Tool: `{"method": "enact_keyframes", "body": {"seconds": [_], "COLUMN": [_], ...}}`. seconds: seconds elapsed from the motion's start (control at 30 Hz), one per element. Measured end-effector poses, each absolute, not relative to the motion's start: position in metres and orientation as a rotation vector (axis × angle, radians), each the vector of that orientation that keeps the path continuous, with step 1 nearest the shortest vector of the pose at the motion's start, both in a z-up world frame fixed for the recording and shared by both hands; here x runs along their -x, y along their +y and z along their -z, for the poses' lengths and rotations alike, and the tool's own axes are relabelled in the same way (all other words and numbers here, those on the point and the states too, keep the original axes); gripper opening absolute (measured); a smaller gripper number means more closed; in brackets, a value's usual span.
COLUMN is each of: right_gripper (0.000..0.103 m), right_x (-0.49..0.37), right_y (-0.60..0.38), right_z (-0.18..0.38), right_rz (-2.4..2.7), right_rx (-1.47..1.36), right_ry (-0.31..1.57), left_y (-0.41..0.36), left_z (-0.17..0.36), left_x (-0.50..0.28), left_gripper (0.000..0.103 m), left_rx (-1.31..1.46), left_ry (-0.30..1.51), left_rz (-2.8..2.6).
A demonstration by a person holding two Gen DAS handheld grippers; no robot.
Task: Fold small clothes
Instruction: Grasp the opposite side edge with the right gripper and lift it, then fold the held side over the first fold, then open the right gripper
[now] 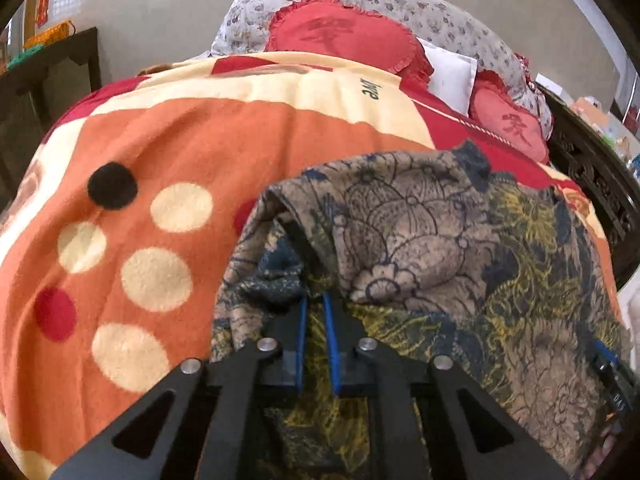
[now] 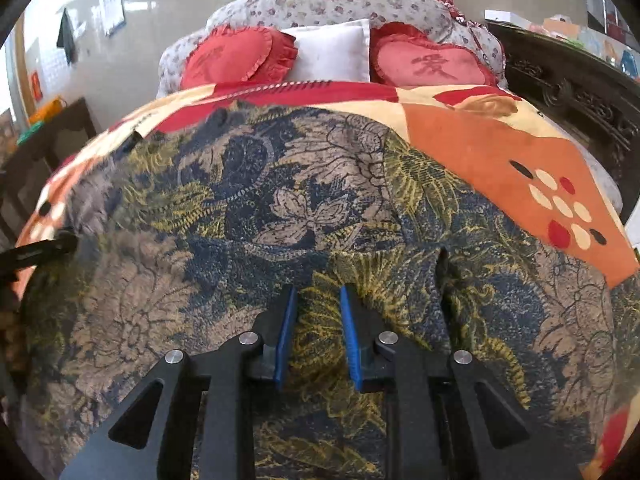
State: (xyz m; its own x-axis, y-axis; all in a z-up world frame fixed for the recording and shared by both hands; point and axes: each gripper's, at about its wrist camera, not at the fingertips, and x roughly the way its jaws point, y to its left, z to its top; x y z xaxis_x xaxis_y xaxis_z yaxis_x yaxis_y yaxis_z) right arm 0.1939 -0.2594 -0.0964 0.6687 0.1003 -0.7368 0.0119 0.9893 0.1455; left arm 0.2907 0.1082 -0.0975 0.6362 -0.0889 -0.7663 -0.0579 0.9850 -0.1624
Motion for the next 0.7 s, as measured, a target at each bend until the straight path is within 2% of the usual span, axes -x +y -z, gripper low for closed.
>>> {"method": "enact_keyframes", "body": {"seconds": [0.13,0.3,0.37,0.47,0.53,0.63,0.7], "right_gripper": [0.035,0.038,0.038,0.046,0.053,0.054,0.054], "right_x": [-0.195,-0.194,-0.176,-0.151,-0.152,-0.146,-0.134], "right_y": [-0.257,-0.251,-0.25,-0.232,-0.219,-0.227,-0.248], "right_z": [0.097,0.083,0.066,0.064,0.093,0.079,0.052], "right_rz": [-0.046,-0.045,-0.054,-0.079,-0.063,-0.054,-0.04], "right_rx": [-0.136,-0.13,-0.157,-0.128,-0.054,-0.078,-0.154], "right_ry": [0.839,0.852,0.813,0.832,0.967,0.953,0.898], "left_y": [0.106,0.094,0.087,0.074,0.071,0.072,0.076], "left_z": [0.083,0.05,0.053,0.079,0.099,0.09,0.081], "left_x": [-0.277,-0.213,-0.193,-0.184,-0.189,-0.185,-0.174], "left_gripper": [0.012,0.037,0.043,0.045,0.046,0.049,0.059], "left_rx": [0.167,0.159,0.145,0.104,0.102,0.11,0.127], "left_ry": [0.889,0.775,0.781,0.855,0.912,0.915,0.908], "left_rz": [0.013,0.064,0.093,0.096,0.075,0.082,0.088]}}
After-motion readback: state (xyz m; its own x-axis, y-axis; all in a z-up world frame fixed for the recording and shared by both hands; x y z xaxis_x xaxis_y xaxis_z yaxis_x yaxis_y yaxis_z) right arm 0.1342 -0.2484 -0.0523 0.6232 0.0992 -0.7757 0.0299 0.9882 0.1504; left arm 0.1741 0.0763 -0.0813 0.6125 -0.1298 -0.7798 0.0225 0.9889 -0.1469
